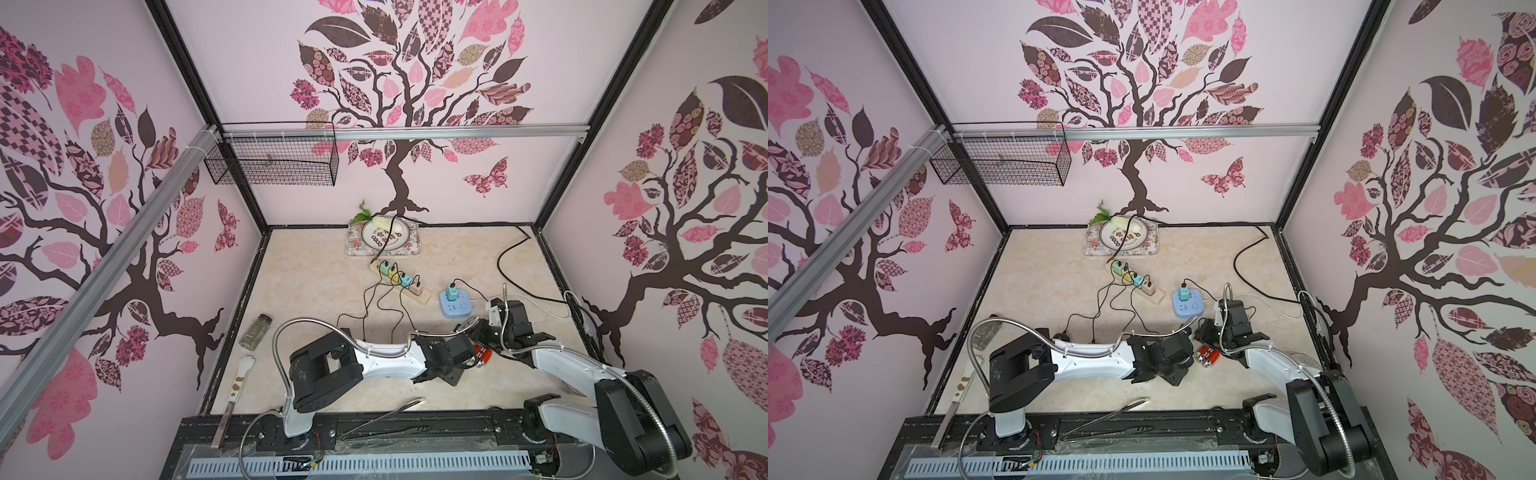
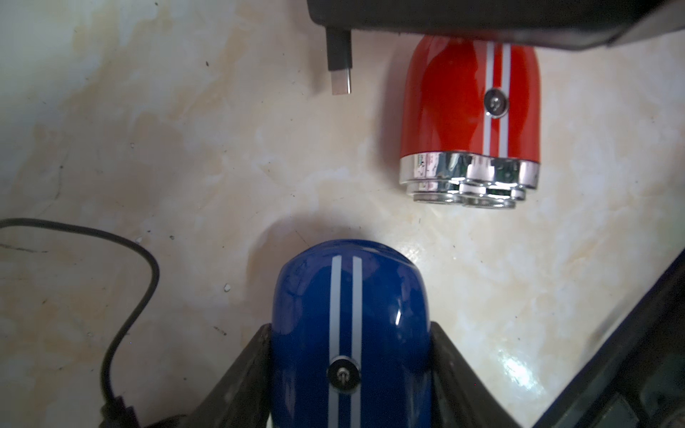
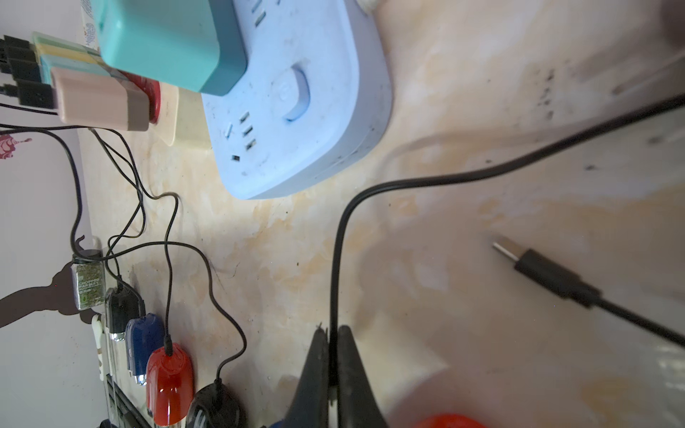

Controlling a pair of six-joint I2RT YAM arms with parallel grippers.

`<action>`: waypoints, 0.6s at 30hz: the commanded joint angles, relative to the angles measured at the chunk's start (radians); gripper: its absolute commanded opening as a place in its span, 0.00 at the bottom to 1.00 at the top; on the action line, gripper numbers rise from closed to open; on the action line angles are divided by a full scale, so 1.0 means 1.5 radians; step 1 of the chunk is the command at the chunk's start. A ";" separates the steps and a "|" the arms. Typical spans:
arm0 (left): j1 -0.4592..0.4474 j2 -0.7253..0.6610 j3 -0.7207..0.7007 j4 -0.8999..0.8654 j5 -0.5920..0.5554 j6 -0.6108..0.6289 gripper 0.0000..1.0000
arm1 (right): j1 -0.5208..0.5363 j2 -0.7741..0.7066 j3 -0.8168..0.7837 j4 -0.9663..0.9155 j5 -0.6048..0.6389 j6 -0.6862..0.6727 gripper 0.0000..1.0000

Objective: Unplug the electric shaver
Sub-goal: Place the electric shaver at the center of the board.

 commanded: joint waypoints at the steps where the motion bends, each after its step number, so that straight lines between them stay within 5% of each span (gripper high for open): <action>1: -0.005 0.017 0.044 -0.024 -0.019 -0.003 0.29 | -0.005 0.013 0.002 -0.005 0.022 -0.011 0.07; 18: -0.008 0.038 0.065 -0.043 -0.018 -0.003 0.40 | -0.005 0.016 0.005 -0.017 0.035 -0.015 0.21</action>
